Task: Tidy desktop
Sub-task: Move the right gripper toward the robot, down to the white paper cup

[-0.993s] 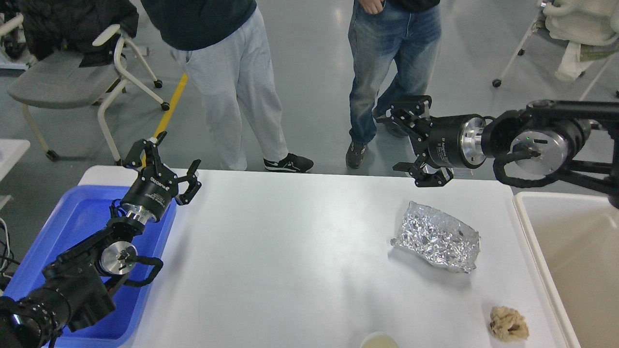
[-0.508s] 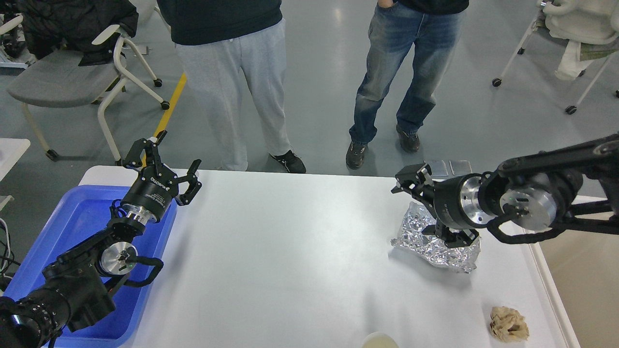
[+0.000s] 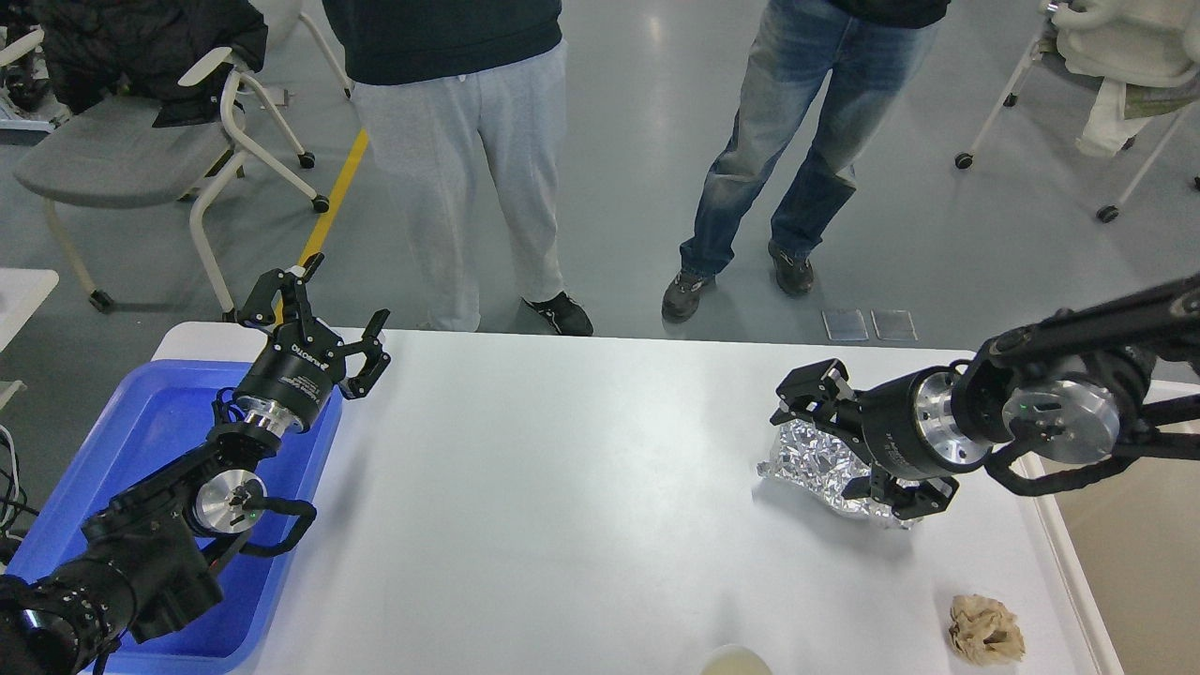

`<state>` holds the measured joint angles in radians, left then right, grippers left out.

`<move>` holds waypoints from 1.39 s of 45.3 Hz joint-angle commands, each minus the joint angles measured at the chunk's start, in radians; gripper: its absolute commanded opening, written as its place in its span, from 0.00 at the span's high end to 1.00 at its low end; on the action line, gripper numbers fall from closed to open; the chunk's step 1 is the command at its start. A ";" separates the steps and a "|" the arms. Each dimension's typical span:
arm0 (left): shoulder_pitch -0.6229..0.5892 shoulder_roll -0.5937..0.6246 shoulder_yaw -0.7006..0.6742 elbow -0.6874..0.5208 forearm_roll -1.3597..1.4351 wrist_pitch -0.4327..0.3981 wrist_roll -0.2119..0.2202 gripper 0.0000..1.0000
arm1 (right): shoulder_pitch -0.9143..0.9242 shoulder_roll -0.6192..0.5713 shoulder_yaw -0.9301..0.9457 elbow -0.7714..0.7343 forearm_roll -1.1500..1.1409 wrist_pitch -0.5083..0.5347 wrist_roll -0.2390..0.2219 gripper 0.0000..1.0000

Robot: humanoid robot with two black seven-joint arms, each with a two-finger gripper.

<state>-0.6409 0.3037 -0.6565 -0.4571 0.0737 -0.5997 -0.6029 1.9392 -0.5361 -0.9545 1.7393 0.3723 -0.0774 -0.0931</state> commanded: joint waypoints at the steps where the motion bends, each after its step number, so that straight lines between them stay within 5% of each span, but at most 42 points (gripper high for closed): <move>1: 0.001 0.000 0.000 0.000 0.000 0.000 0.000 0.00 | 0.113 0.004 -0.070 0.006 -0.108 0.172 -0.001 0.00; 30: 0.001 0.000 0.000 0.000 0.000 0.000 -0.002 0.00 | 0.130 -0.016 -0.181 0.006 -0.397 0.518 0.027 0.00; 46: 0.001 0.000 0.000 0.000 0.000 0.001 -0.002 0.00 | 0.026 -0.064 -0.161 0.006 -0.392 0.548 0.058 0.00; 63: 0.001 -0.001 0.000 0.000 0.000 0.000 -0.002 0.00 | -0.121 -0.032 -0.067 0.006 -0.392 0.446 0.061 0.00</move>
<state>-0.6396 0.3033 -0.6565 -0.4571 0.0736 -0.5985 -0.6044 1.8999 -0.5898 -1.0735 1.7454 -0.0185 0.4252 -0.0359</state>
